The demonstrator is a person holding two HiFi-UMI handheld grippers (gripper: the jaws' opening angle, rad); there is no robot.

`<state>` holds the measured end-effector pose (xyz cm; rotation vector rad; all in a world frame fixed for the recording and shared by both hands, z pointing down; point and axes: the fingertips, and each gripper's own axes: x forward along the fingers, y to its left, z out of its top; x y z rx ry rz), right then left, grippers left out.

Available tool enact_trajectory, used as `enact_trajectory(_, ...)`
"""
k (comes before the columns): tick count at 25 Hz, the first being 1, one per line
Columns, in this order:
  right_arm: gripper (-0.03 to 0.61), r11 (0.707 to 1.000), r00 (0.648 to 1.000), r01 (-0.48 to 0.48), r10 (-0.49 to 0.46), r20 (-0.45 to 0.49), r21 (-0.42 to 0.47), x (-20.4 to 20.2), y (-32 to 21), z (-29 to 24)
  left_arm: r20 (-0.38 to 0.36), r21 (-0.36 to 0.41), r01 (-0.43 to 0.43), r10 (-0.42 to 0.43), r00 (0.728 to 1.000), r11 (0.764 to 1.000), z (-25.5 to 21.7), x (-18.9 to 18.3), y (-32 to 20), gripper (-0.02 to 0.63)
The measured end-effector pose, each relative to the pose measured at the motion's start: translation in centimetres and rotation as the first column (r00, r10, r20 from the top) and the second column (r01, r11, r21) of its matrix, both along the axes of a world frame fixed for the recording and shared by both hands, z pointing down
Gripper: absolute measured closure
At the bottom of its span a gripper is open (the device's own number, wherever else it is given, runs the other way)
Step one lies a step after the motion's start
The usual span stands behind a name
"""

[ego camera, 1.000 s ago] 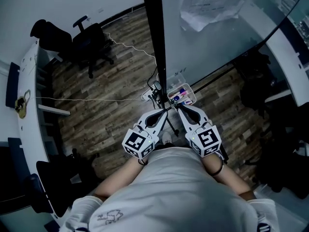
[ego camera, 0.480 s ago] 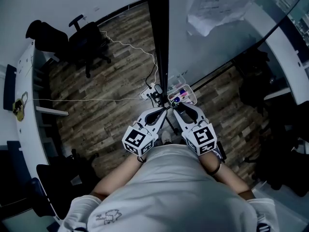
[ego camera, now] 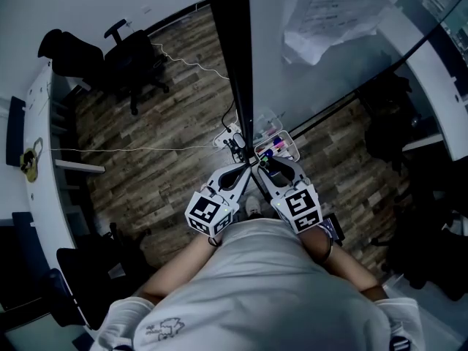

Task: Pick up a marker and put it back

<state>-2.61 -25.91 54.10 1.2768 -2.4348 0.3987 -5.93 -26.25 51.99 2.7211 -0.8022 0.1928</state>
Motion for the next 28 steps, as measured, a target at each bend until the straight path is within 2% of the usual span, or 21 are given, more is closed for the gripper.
enact_trajectory(14,0.466,0.999,0.999,-0.016,0.014,-0.047,-0.039,-0.6,-0.6,1.8,0.01,-0.017,0.016,-0.016,1.0,1.0,0.9,-0.9,0.0,0.607)
enact_trajectory(20,0.492,0.999,0.995,-0.044,0.042,-0.085,-0.017,-0.2,-1.1,1.7,0.009,-0.02,0.013,-0.013,1.0,1.0,0.9,-1.0,0.0,0.607)
enact_trajectory(28,0.506,0.997,0.993,-0.078,0.079,-0.086,0.013,0.7,-1.1,0.6,0.003,0.001,-0.012,0.012,1.0,1.0,0.2,-0.6,0.0,0.607)
